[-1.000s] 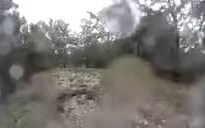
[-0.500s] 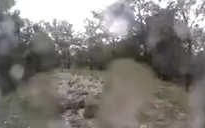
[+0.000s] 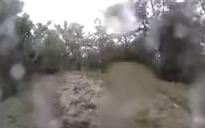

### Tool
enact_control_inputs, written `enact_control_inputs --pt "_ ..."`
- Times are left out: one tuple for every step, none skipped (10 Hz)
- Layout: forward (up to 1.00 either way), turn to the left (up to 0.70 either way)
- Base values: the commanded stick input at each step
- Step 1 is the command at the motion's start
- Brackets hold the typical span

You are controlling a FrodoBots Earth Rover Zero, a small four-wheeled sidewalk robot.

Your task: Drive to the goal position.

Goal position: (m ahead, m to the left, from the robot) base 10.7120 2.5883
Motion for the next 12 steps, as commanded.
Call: enact_control_inputs --pt "0.85 0.03" --pt "0.85 0.00" --pt "0.85 0.00" --pt "0.85 0.00" --pt "0.85 0.00" --pt "0.85 0.34" --pt "0.85 0.34" --pt "0.85 0.20" --pt "0.85 0.03" --pt "0.85 0.01" --pt "0.85 0.00" --pt "0.85 0.00"
